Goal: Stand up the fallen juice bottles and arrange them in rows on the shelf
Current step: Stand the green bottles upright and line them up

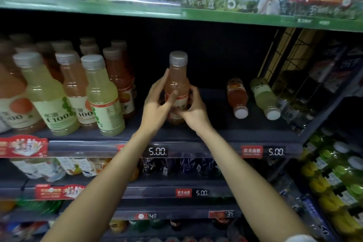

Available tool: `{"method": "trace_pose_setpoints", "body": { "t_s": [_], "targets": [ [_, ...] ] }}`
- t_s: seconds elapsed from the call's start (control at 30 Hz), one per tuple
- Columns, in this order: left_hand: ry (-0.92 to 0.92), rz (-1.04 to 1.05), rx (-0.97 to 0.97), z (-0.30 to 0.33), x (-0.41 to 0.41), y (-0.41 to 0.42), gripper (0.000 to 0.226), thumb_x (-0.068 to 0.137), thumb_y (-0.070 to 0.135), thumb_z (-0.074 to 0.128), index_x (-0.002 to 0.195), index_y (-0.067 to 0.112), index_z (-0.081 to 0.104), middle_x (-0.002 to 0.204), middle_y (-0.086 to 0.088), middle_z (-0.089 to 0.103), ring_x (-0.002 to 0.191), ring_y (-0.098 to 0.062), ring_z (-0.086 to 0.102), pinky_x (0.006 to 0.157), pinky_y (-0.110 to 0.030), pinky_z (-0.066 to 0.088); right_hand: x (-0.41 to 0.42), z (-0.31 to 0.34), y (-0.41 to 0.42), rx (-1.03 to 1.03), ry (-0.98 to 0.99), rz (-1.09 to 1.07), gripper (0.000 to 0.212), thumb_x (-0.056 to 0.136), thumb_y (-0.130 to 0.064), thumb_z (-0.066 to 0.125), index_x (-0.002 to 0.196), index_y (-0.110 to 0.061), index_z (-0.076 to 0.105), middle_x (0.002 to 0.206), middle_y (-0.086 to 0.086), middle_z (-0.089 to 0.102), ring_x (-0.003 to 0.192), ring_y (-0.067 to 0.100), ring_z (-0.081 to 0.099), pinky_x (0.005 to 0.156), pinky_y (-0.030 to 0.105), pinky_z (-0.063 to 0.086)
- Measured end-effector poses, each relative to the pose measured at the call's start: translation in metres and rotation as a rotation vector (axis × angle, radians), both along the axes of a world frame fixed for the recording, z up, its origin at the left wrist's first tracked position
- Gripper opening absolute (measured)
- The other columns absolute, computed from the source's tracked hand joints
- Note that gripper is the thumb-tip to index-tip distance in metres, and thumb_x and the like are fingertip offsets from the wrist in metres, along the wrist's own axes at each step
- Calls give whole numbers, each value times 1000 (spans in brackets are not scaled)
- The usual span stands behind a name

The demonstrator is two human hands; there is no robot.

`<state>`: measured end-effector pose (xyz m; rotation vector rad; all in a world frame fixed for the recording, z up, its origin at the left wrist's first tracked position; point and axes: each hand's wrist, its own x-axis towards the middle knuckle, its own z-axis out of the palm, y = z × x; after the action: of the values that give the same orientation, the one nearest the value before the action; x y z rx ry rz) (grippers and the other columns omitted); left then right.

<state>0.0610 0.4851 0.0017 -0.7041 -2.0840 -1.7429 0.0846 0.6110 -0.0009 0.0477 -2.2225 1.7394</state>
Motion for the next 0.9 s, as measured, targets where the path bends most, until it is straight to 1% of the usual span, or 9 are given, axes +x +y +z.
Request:
{"method": "trace_pose_setpoints", "body": {
  "t_s": [0.1,0.27,0.37,0.47,0.63,0.7,0.77,0.87,0.9],
  "targets": [
    [0,44,-42,-6,-13,-12,63,89,38,58,147,34,33,141,4,47,130,-3,43,110,-34,38,-17,1,-13,-9,-25,3,74,73,-12,79,134,-21,38,116,-5,60,98,4,59,74,12,47],
    [-82,138,12,-13,-27,-15,58,90,34,58,145,31,38,143,1,46,131,-11,45,109,-44,39,-45,4,-20,145,-74,-5,72,79,-18,74,141,-20,36,132,10,50,119,22,51,94,31,45],
    [-86,167,-6,-14,-30,-16,55,95,23,57,146,24,37,144,-2,43,133,-13,42,112,-40,35,-59,3,-27,181,-87,-30,69,82,-17,71,142,-17,38,130,15,45,118,26,51,94,29,44],
    [-113,185,-17,-13,-31,-17,53,98,23,53,148,21,34,149,-2,38,137,-12,35,115,-30,29,-66,-2,-28,126,-104,-22,71,83,-12,70,143,-12,33,129,16,51,116,26,54,95,35,47],
    [-101,206,10,-8,-12,-9,54,98,29,51,147,21,32,149,1,35,136,-10,33,109,-23,26,-40,-3,-11,52,-116,35,58,89,-4,61,140,-10,37,133,13,52,119,19,53,94,25,44],
    [-3,232,-48,-6,-1,-4,51,95,30,52,143,18,37,140,2,43,129,-11,38,103,-20,29,-24,-2,9,181,-38,-7,46,90,-9,60,134,-12,46,126,9,58,111,14,56,95,27,45],
    [148,238,-229,-6,4,2,47,93,27,53,138,17,43,133,-2,52,122,-17,46,95,-23,36,-5,-3,40,449,108,-109,33,91,-13,59,123,-13,56,118,6,63,107,16,58,94,34,47],
    [420,202,-573,-4,1,18,44,89,30,48,130,13,53,118,-6,63,111,-27,55,89,-36,45,14,-6,89,924,297,-493,22,84,-17,63,105,-9,64,105,14,65,98,36,59,80,42,47],
    [477,172,-656,-3,-2,26,45,88,33,44,127,12,56,113,-7,65,108,-29,57,87,-38,46,18,-6,103,1049,263,-639,27,82,-22,66,104,-7,63,104,18,63,94,39,58,77,43,46]
  ]
}}
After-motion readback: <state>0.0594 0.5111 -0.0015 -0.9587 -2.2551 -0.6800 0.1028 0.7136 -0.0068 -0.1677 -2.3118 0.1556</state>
